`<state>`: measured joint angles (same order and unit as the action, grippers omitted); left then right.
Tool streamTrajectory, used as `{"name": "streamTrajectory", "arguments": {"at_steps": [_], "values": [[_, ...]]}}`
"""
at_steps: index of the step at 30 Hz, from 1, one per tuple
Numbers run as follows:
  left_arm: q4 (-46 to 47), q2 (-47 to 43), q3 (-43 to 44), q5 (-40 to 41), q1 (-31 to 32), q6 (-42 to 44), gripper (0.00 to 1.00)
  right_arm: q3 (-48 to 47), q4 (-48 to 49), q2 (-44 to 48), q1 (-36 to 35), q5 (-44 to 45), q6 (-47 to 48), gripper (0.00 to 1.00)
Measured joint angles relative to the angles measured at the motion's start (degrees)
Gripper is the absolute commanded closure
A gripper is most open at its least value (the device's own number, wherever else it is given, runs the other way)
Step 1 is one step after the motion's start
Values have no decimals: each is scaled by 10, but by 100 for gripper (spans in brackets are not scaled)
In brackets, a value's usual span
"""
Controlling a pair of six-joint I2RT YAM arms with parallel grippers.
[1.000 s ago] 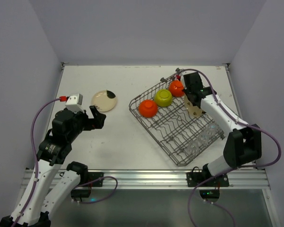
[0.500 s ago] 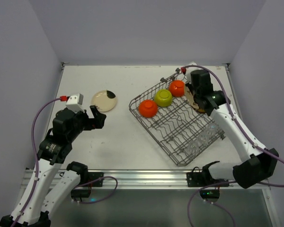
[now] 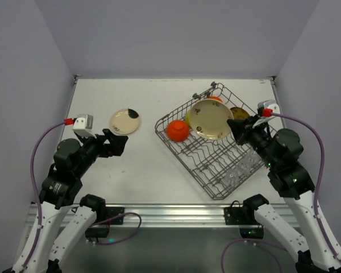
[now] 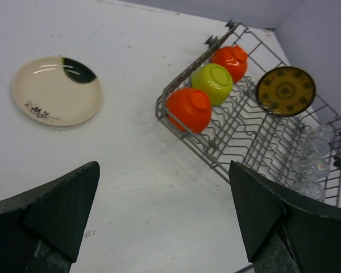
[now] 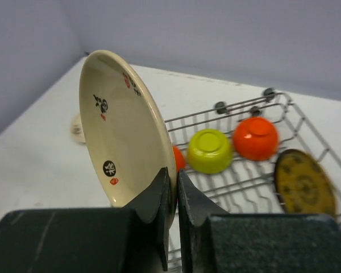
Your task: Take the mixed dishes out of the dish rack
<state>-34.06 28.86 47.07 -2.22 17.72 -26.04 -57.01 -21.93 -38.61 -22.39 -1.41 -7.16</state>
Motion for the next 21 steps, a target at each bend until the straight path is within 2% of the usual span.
{"name": "streamTrajectory", "arguments": {"at_steps": [5,11,16,21], "values": [[105,2,-22,-105,0,-43,0,82,56,35,0,-113,-98,100],[237,43,-76,-203,2,-103,0,178,112,69,0,-197,-189,100],[312,83,-78,-233,21,-124,2,199,142,71,0,-250,-229,100],[376,118,-78,-240,92,-129,7,200,179,63,0,-277,-255,100]]}}
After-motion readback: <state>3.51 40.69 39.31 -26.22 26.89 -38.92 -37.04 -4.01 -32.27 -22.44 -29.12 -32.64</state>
